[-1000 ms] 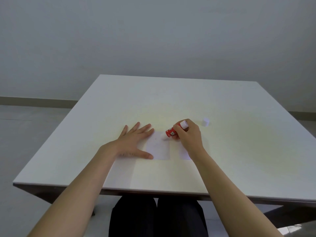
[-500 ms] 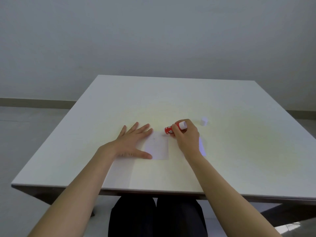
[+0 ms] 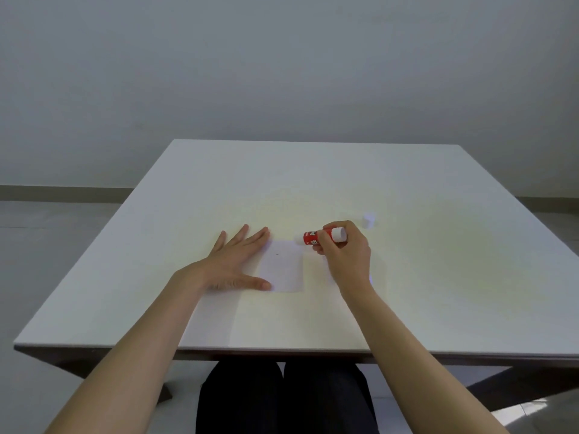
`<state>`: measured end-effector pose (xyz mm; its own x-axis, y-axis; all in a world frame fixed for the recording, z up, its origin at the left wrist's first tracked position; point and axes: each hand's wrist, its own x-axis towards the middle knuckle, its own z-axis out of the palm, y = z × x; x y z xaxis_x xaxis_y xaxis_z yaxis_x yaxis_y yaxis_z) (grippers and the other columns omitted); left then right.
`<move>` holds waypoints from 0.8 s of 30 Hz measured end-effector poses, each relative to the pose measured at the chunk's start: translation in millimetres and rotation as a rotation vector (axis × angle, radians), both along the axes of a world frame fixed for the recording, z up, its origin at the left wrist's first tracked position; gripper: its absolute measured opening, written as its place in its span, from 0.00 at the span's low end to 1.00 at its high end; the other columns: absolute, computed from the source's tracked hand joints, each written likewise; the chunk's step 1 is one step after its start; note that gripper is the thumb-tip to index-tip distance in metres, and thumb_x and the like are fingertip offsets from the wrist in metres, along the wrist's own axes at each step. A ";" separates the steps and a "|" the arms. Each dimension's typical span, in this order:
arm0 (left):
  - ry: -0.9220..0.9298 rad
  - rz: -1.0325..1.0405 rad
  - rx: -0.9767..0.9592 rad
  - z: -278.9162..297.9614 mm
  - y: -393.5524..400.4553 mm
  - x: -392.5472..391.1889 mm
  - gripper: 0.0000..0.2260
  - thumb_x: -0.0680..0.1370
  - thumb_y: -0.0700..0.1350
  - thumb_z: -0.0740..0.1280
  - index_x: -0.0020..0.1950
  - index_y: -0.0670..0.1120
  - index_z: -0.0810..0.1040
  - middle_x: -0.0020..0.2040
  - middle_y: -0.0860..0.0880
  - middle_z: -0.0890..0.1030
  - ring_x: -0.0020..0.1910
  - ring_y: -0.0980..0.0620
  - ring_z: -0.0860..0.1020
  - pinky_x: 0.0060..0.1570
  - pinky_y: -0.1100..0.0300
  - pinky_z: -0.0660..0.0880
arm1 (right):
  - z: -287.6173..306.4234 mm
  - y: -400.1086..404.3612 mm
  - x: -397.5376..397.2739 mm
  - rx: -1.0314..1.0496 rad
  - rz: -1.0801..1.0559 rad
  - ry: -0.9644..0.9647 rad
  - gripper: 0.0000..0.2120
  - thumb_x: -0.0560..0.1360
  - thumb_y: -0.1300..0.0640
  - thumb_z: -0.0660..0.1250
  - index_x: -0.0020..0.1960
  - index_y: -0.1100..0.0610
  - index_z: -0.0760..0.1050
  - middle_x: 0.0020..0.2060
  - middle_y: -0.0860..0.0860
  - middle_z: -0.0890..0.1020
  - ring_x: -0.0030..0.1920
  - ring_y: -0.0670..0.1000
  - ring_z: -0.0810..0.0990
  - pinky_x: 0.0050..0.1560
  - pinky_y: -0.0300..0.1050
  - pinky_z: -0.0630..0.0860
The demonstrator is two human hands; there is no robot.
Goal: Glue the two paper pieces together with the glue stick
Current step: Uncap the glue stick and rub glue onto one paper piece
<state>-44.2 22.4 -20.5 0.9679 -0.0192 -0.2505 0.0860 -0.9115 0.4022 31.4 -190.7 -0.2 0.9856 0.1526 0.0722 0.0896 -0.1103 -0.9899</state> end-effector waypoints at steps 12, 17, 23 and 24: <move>-0.638 0.441 -0.646 23.3 -49.3 -17.8 0.24 0.65 0.63 0.68 0.60 0.59 0.77 0.53 0.63 0.81 0.56 0.71 0.75 0.56 0.74 0.67 | 18.6 -6.0 -41.2 0.979 0.187 0.935 0.13 0.78 0.57 0.64 0.56 0.66 0.74 0.37 0.58 0.84 0.32 0.51 0.83 0.31 0.40 0.81; -0.804 0.483 -0.771 39.8 -87.3 -6.5 0.06 0.69 0.50 0.74 0.40 0.63 0.83 0.41 0.65 0.84 0.46 0.66 0.82 0.46 0.76 0.72 | 25.4 17.2 -45.8 0.828 0.255 0.852 0.10 0.78 0.53 0.64 0.54 0.58 0.75 0.41 0.51 0.80 0.36 0.49 0.76 0.39 0.40 0.72; -0.843 0.464 -0.767 65.2 -61.9 7.6 0.05 0.67 0.48 0.75 0.38 0.59 0.83 0.37 0.61 0.85 0.40 0.61 0.83 0.44 0.73 0.74 | 27.5 18.7 -36.6 0.516 0.335 0.486 0.16 0.78 0.50 0.63 0.61 0.58 0.75 0.47 0.51 0.83 0.37 0.49 0.80 0.40 0.41 0.75; -0.856 0.474 -0.736 68.7 -55.5 10.9 0.05 0.67 0.48 0.75 0.38 0.59 0.83 0.37 0.62 0.85 0.40 0.62 0.83 0.43 0.74 0.73 | 26.7 18.2 -36.1 0.397 0.311 0.398 0.15 0.77 0.50 0.65 0.61 0.57 0.74 0.47 0.50 0.83 0.38 0.49 0.80 0.41 0.41 0.76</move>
<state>-33.3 -33.1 48.2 0.7644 0.5117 0.3922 -0.1977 -0.3929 0.8981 -4.7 -172.5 26.5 0.8627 0.4723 -0.1808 -0.3247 0.2431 -0.9140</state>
